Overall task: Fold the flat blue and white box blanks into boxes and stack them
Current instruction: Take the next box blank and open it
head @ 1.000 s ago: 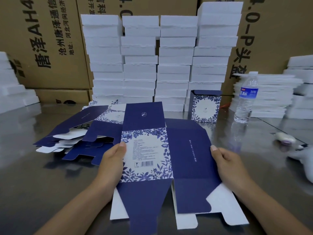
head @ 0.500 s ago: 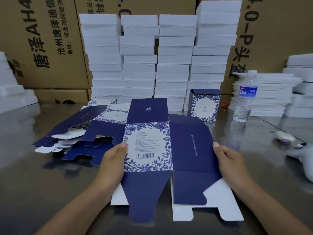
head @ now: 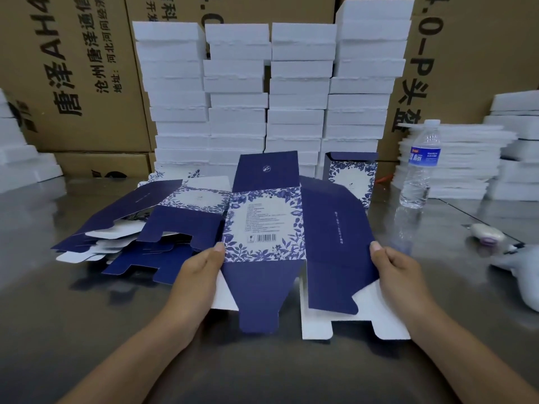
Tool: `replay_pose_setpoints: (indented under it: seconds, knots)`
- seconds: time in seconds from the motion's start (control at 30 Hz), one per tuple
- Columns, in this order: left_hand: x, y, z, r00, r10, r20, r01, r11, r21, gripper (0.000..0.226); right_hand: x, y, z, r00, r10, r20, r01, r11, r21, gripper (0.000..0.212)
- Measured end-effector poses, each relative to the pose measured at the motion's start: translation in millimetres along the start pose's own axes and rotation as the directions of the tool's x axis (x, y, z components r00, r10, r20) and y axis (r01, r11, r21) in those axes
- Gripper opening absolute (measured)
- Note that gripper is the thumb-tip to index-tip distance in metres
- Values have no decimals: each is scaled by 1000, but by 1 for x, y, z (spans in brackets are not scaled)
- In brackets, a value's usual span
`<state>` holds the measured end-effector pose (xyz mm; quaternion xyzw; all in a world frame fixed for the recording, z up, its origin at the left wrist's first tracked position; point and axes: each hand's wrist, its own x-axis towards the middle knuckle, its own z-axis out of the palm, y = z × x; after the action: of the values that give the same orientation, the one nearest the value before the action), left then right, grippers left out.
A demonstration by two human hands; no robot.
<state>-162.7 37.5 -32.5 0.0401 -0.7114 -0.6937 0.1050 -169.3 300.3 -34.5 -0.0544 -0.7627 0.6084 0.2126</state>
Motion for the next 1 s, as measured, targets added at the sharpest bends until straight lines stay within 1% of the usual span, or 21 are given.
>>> replay_pose_setpoints:
  seconds: [0.03, 0.13, 0.27, 0.33, 0.43, 0.63, 0.7, 0.73, 0.77, 0.83, 0.9, 0.93, 1.0]
  knots:
    - [0, -1, 0, 1000, 9, -1, -9, 1000, 16, 38, 0, 0, 0, 1000, 0, 1, 0, 1000, 5, 52]
    - [2, -3, -3, 1000, -10, -29, 9, 1000, -25, 40, -1, 0, 1, 1000, -1, 25, 0, 999, 43, 54]
    - [3, -3, -4, 998, -1, -67, -3, 998, -68, 37, -3, -4, 1, 996, 63, 60, -68, 993, 91, 45]
    - [2, -3, -4, 997, -1, -74, -5, 996, -87, 37, -3, -5, 1, 994, 61, 90, -65, 997, 43, 46]
    - [2, -2, -3, 997, 0, -75, -8, 995, -100, 39, -2, -3, 1, 995, 15, 94, -9, 998, -65, 44]
    - [2, -3, -2, 997, 14, -74, -22, 994, -111, 40, -2, -1, 2, 997, -40, 65, 47, 993, -112, 42]
    - [3, -3, -2, 996, 28, -80, -37, 993, -110, 40, -6, 1, 5, 991, -127, 43, 133, 970, -203, 30]
    - [2, -3, -1, 997, 32, -73, -39, 994, -104, 40, -8, 1, 6, 983, -174, 56, 183, 948, -262, 18]
    - [2, -4, -1, 998, 34, -61, -40, 994, -99, 41, -11, 0, 7, 974, -205, 91, 224, 924, -309, 10]
    - [2, -4, -1, 999, 27, -40, -31, 996, -88, 38, -15, 1, 8, 953, -220, 208, 287, 875, -389, 21]
    - [3, -4, -3, 1000, -1, -24, -1, 995, -103, 33, -16, 2, 7, 925, -200, 324, 342, 809, -477, 35]
    - [3, -3, -3, 1000, -8, -11, 6, 993, -118, 30, -17, 1, 6, 915, -181, 361, 353, 791, -499, 44]
    - [3, 1, -1, 998, -6, 61, 16, 988, -152, 26, -19, -1, 4, 899, -147, 412, 356, 793, -495, 68]
